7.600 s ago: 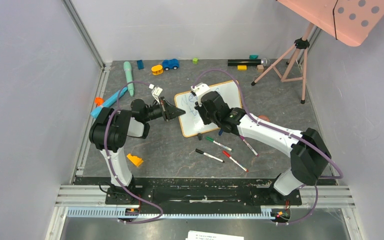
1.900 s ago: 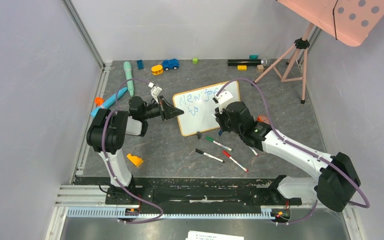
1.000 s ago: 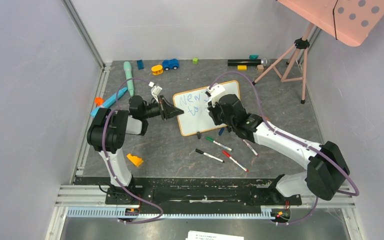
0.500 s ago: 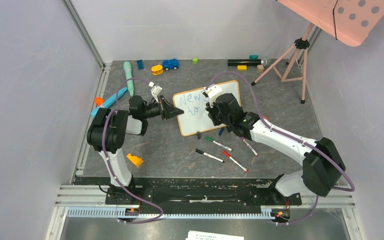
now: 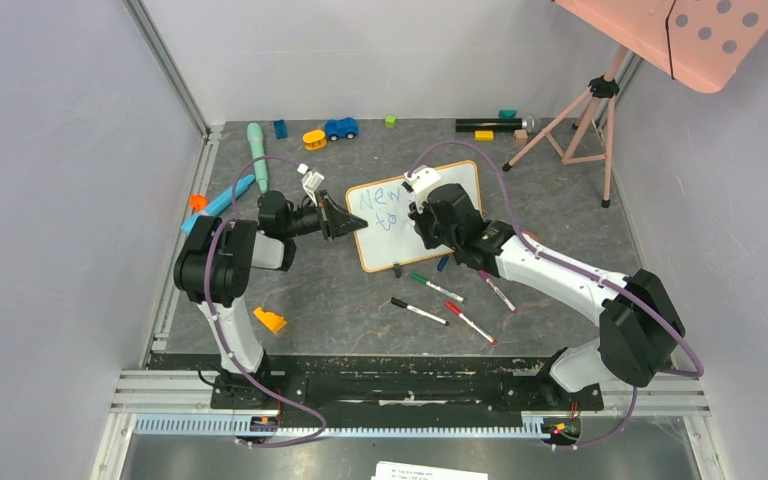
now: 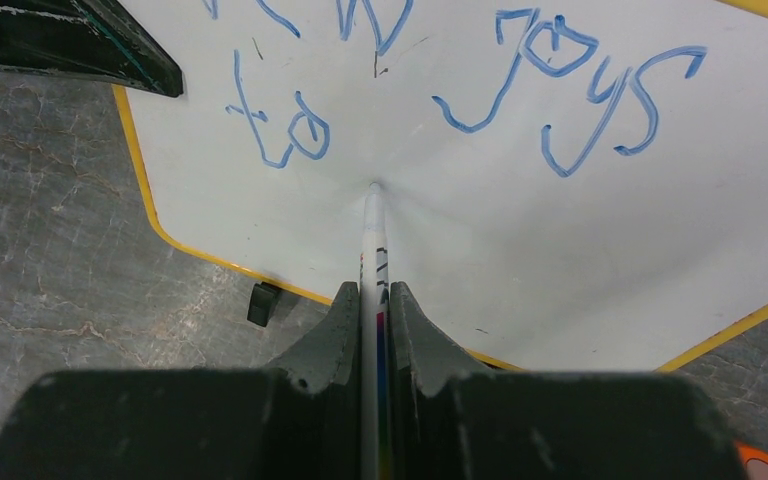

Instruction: Write a sentence on the whiteboard

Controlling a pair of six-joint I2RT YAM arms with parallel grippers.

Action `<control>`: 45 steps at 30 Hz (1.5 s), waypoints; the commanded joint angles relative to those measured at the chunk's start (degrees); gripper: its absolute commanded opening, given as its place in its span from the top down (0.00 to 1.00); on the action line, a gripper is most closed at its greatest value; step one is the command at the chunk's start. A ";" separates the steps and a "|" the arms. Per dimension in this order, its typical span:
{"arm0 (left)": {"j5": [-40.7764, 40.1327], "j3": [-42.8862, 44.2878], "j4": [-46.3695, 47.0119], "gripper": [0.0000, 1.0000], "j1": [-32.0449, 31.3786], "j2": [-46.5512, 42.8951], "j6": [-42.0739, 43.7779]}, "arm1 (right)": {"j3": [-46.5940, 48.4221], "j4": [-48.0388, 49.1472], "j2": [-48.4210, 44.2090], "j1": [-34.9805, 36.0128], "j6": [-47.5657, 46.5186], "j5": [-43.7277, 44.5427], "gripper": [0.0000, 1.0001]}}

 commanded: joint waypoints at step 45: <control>0.93 0.38 -1.57 0.98 0.36 1.42 6.30 | 6.14 -3.20 3.34 0.04 0.04 8.93 1.00</control>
